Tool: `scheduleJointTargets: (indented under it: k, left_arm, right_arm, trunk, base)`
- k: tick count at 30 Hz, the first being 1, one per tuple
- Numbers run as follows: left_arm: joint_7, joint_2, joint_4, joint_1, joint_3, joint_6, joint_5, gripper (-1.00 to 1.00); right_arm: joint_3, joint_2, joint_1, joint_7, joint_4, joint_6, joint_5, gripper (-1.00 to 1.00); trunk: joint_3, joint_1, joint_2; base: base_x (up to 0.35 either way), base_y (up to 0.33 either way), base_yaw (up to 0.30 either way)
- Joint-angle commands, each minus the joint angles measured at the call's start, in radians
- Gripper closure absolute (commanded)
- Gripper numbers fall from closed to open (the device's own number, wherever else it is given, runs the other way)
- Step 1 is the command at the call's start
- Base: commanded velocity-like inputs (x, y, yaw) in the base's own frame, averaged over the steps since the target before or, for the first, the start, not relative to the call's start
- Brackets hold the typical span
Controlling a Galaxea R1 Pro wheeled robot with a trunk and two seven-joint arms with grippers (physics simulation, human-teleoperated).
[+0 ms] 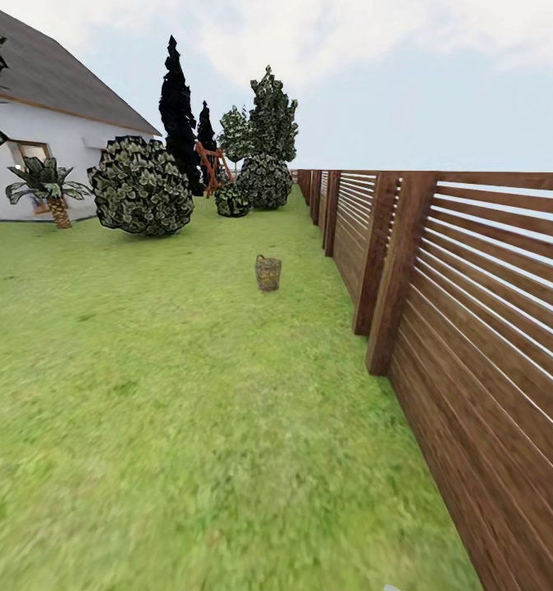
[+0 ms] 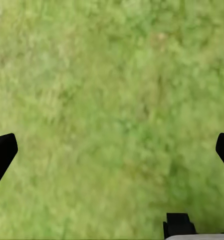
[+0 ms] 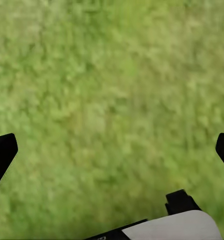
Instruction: Take the three Easter eggs out of the wicker basket on the lawn in the garden, then place them on the lawn next to a single tree (choose any tree) so that all three eggs are next to the same tree and none are left in the basket.
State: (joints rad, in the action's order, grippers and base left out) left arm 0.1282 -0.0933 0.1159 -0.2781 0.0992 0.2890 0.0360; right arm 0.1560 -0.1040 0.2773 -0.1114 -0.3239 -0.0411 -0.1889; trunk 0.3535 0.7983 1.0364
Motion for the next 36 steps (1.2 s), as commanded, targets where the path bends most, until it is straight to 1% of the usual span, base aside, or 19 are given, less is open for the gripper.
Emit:
scheduleJointTargets:
  k: [1, 11, 19, 36]
  left_arm:
    - [0.008, 0.000, -0.001, -0.001, 0.008, 0.002, 0.004, -1.00]
    - [0.008, 0.000, -0.001, -0.001, 0.008, 0.002, 0.004, -1.00]
    - [0.008, 0.000, -0.001, -0.001, 0.009, 0.002, 0.004, -1.00]
    - [0.008, 0.000, -0.001, -0.001, 0.008, 0.002, 0.004, -1.00]
  right_arm:
    - [-0.001, 0.000, 0.000, -0.002, 0.000, -0.005, -0.010, -1.00]
    - [-0.001, 0.000, 0.001, -0.002, 0.000, -0.005, -0.010, -1.00]
    - [-0.001, 0.000, 0.001, -0.002, 0.000, -0.005, -0.010, -1.00]
    - [-0.001, 0.000, 0.001, -0.002, 0.000, -0.005, -0.010, -1.00]
  trunk:
    - [0.001, 0.000, 0.001]
    - [0.001, 0.000, 0.001]
    - [0.001, 0.000, 0.001]
    - [0.001, 0.000, 0.001]
  base:
    - [0.260, 0.000, 0.000]
    - [0.260, 0.000, 0.005]
    - [0.260, 0.004, 0.107]
    - [0.260, 0.016, 0.004]
